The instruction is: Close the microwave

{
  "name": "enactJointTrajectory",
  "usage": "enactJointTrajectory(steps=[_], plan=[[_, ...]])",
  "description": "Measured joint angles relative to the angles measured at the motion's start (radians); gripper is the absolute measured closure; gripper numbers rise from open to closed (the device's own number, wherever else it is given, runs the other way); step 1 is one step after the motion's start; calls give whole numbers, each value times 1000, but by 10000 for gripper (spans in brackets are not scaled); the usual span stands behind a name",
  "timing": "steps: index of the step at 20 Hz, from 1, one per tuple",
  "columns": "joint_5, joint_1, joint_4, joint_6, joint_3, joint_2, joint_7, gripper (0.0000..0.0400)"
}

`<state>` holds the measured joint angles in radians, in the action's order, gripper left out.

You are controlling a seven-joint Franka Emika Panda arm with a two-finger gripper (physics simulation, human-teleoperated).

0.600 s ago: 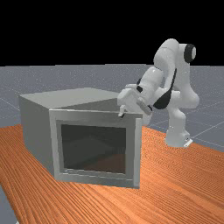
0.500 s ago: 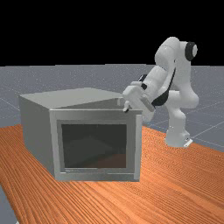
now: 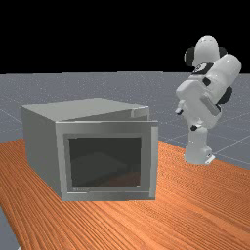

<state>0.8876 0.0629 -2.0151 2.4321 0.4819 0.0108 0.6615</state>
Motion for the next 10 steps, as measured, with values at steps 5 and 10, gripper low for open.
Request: enactJointTrajectory(steps=[5,10], plan=[[-28,-2,459,97,-59,389,-351,0],[-73,55,755,-50,-61,691,-455,0]])
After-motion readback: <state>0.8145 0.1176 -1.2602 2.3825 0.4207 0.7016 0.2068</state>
